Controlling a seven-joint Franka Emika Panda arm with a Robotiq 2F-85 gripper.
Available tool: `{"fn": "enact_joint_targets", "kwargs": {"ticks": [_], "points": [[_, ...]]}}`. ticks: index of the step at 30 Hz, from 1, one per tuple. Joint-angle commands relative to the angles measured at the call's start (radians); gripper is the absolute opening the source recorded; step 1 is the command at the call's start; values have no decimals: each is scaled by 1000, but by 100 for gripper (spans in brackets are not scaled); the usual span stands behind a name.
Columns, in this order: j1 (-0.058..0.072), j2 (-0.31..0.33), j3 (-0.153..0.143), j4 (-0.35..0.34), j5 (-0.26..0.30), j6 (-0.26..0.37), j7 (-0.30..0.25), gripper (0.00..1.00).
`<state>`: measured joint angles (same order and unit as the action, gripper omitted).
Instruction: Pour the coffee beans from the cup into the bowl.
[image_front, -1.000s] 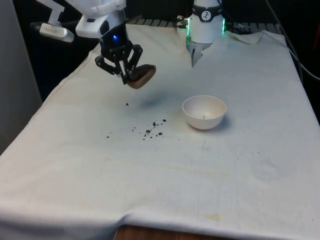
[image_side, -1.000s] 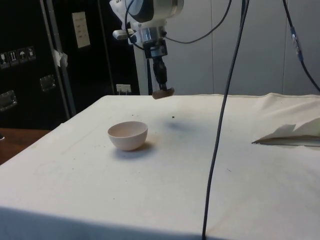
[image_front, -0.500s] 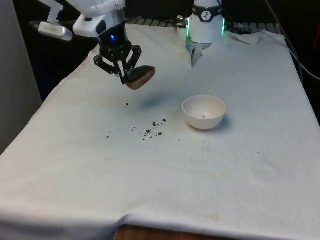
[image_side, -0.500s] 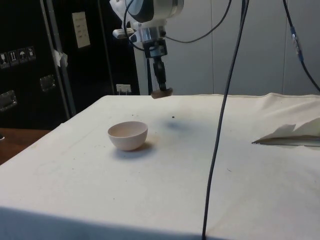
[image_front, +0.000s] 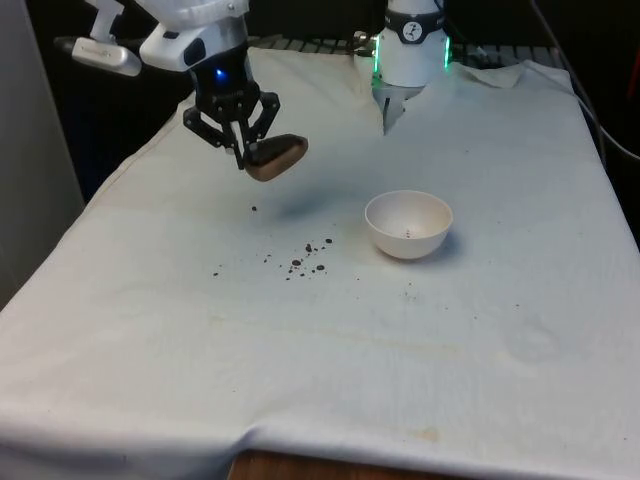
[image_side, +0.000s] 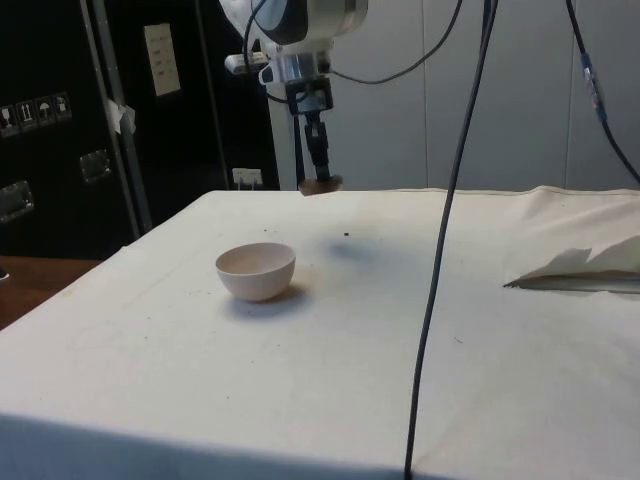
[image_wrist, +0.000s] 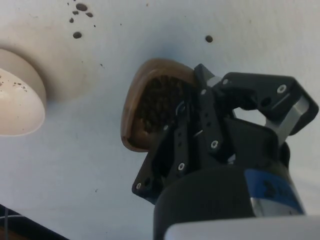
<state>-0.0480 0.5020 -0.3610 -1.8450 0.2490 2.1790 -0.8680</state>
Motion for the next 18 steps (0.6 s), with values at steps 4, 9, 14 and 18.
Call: {"fn": "enact_joint_targets", "kwargs": {"ticks": [4,9,14,18], "points": [[8,-9,-9,-7,-11,19,23,0],[12,-16,-14,-11,-17,33,43,0],[13,-21,-18,-14,-21,43,56,0],[16,-33,-24,-22,-27,50,69,0]]}}
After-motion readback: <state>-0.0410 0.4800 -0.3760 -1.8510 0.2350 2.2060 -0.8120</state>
